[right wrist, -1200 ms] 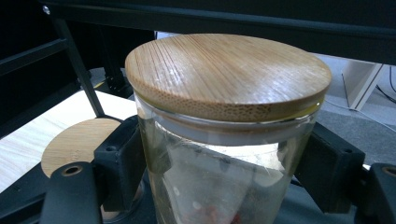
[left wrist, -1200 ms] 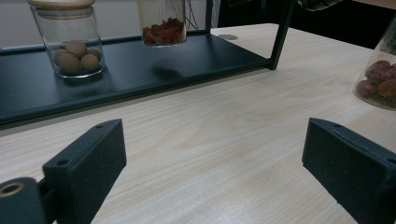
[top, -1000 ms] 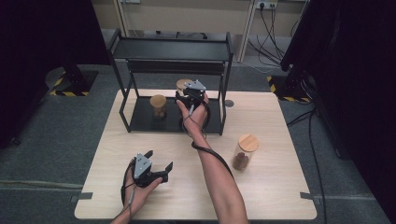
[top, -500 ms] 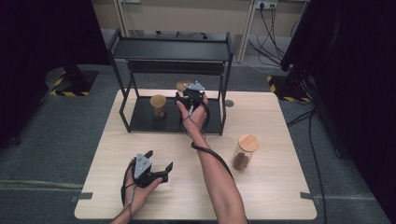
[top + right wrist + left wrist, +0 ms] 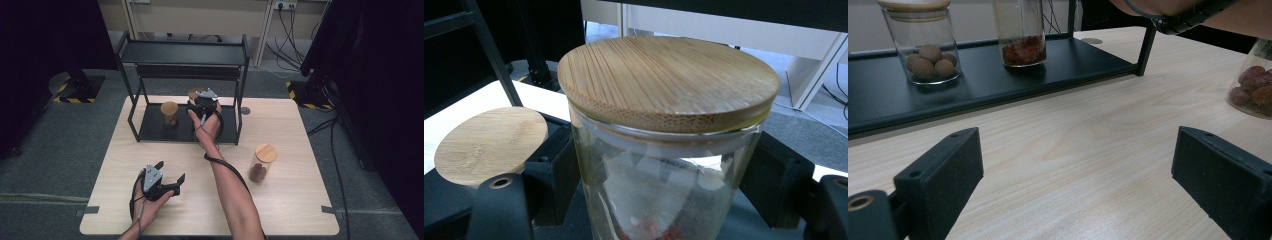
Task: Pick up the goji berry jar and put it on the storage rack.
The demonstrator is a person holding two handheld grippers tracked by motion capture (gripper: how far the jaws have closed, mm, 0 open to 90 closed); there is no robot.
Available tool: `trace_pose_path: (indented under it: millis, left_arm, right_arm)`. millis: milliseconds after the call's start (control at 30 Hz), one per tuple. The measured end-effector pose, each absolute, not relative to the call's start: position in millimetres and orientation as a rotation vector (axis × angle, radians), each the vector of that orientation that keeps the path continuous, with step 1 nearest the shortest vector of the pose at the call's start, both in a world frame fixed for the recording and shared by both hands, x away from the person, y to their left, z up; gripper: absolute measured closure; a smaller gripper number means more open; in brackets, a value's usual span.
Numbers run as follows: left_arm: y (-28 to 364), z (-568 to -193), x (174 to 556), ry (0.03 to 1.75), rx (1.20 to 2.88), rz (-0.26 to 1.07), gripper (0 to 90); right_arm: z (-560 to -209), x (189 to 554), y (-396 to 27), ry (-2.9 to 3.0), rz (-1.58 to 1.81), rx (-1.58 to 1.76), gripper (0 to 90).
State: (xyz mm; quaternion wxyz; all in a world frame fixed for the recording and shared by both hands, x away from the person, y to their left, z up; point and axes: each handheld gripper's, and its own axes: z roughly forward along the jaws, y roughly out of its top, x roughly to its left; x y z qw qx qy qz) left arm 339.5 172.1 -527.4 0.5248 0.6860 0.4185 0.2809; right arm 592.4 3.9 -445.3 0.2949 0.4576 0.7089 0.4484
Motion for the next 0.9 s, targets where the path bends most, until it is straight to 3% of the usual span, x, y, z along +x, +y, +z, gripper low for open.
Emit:
trace_pose_path:
  millis: [900]
  left_arm:
    - [171.8,-527.3,339.2,1.000,1.642,0.678,5.8]
  right_arm:
    - [-451.0,587.9,0.6,1.920,1.183,1.224,21.9]
